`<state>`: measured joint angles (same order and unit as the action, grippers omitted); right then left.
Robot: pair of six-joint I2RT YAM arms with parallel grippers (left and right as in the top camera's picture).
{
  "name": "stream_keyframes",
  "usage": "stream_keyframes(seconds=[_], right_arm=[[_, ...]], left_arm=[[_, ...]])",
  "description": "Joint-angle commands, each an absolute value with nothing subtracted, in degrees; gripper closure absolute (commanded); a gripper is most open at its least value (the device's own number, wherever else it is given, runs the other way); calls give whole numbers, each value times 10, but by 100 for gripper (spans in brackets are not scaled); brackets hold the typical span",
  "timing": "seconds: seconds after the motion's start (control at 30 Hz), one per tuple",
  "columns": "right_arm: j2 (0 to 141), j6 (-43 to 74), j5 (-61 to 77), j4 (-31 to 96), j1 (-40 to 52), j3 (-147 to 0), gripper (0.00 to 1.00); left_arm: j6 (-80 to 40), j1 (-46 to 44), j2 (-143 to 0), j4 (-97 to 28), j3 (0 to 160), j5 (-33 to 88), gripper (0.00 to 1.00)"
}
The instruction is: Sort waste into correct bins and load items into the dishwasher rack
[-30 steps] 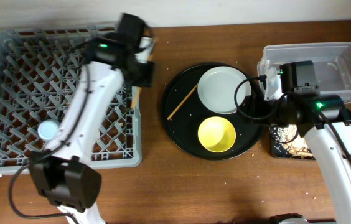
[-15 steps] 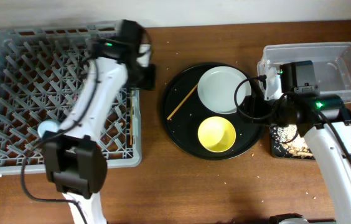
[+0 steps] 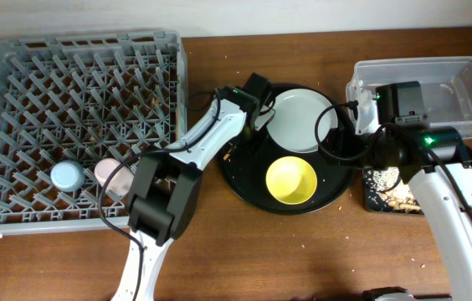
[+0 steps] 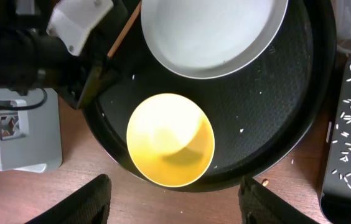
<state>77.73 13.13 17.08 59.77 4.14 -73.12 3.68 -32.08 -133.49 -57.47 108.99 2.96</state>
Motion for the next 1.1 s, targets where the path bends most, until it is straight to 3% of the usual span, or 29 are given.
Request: stream_keyframes(seconds=[0.0,0.17,0.23,0.27,0.47,0.6,0.67,0.73,0.83,0.9,1.03,1.07], right_arm=[[776,131,174,598,37,-735,33],[776,131,174,598,37,-735,33],[776,131,174,598,37,-735,33],[776,131,174,598,37,-735,33],[776,131,174,599,37,-735,33],[776,131,174,598,37,-735,33],[776,131,174,598,37,-735,33],[776,131,174,598,37,-735,33],[776,131,174,598,37,-735,33],[776,131,174,598,37,-735,33],[776,131,174,598,37,-735,33],[776,131,174,598,37,-735,33]], left_arm=[[42,-319,-1296,-571,1109,-33,69],[42,-316,-1363,-510,1075,-44,69],[42,-316,-1366,-515,1075,-43,83],[41,-316,-1366,-537,1079,-39,98],[-30,-249,-1234,-724,1237,-39,100],[-119,-150,-1144,-803,1238,-44,100],[-122,-132,-1145,-766,1164,-57,98],[-121,-122,-1145,-679,1068,-73,91],[-119,-123,-1145,-638,1000,-73,91],[-119,-123,-1129,-656,1023,-53,69],[-48,-163,-1101,-644,1046,238,67],[-42,-188,-1106,-643,1037,250,65]])
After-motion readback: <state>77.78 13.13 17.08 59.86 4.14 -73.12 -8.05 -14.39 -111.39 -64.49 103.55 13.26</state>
